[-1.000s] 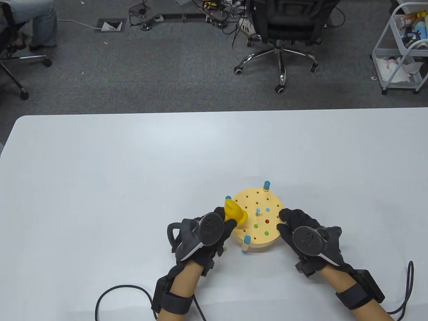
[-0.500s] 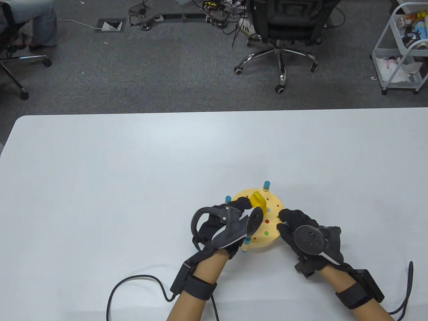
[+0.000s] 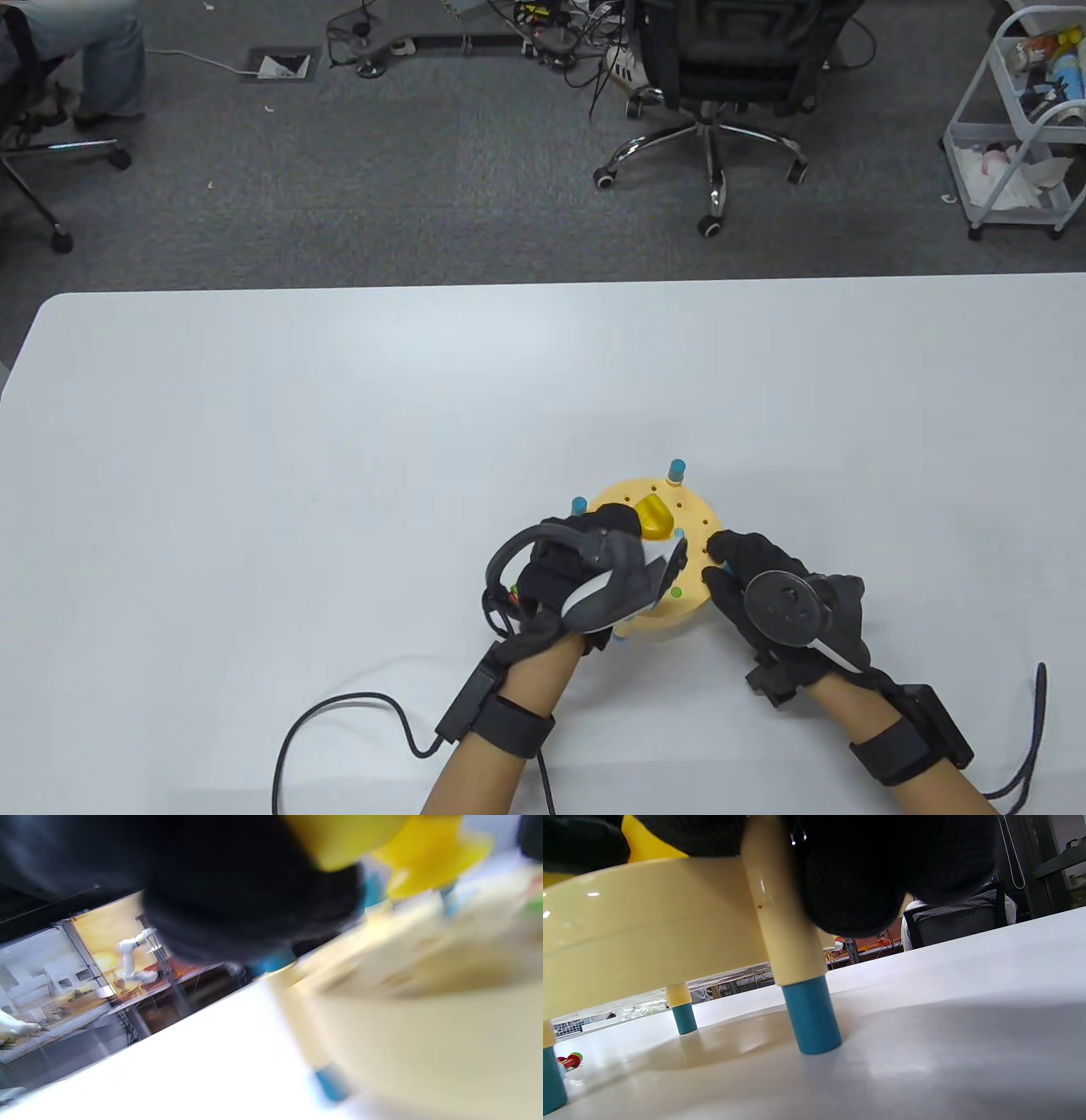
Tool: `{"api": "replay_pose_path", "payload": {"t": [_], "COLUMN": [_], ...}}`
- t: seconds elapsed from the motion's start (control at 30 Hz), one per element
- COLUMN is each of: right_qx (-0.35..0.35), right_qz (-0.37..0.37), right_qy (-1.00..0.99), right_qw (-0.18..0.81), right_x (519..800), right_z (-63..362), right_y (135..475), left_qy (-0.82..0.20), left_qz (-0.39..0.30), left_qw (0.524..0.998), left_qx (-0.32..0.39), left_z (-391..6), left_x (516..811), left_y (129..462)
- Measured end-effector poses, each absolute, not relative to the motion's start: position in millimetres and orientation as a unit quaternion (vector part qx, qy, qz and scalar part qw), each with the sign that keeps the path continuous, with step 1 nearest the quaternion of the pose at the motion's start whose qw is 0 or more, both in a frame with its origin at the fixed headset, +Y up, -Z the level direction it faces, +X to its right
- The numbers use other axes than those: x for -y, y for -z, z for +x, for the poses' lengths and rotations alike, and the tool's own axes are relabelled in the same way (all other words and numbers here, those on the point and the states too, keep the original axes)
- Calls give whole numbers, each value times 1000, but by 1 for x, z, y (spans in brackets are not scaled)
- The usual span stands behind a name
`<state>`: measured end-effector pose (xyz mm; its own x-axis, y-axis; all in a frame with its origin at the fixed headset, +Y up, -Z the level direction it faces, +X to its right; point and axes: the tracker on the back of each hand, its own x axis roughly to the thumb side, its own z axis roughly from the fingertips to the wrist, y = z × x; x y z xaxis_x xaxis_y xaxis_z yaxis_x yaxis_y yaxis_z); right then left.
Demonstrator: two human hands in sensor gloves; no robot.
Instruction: Hammer toy nails into tap bench
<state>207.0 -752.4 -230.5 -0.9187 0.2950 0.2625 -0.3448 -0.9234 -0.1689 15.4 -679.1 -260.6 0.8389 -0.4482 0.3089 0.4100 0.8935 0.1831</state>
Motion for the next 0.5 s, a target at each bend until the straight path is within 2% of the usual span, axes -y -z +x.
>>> {"api": "replay_pose_path", "payload": {"t": [0.03,0.07,0.13,0.17,0.2,0.23,0.27,0.33,0.43,0.5], "right_qx": [106,105,105,105,105,105,102,103,101,101], "right_qz": [117,117,117,117,116,116,113,115,115,115], "right_qy": [-974,-974,-973,-974,-974,-974,-975,-975,-974,-974], "right_qw": [164,166,167,166,164,163,161,162,164,165], "right_x": [753,753,753,753,753,752,752,753,753,753], "right_z": [207,207,207,207,207,206,206,206,206,206], "right_y": [231,231,231,231,231,231,231,231,231,231], "left_qy": [185,143,34,11,140,241,234,132,-18,-14], "left_qz": [123,196,221,117,-35,-5,51,238,225,222], "left_qw": [955,954,955,958,970,956,941,938,955,959], "left_qx": [199,177,196,261,194,168,237,216,192,177], "left_z": [17,11,4,12,19,24,17,9,-13,-25], "left_x": [673,660,653,675,707,688,684,662,641,641], "left_y": [259,252,249,261,275,267,265,254,250,248]}}
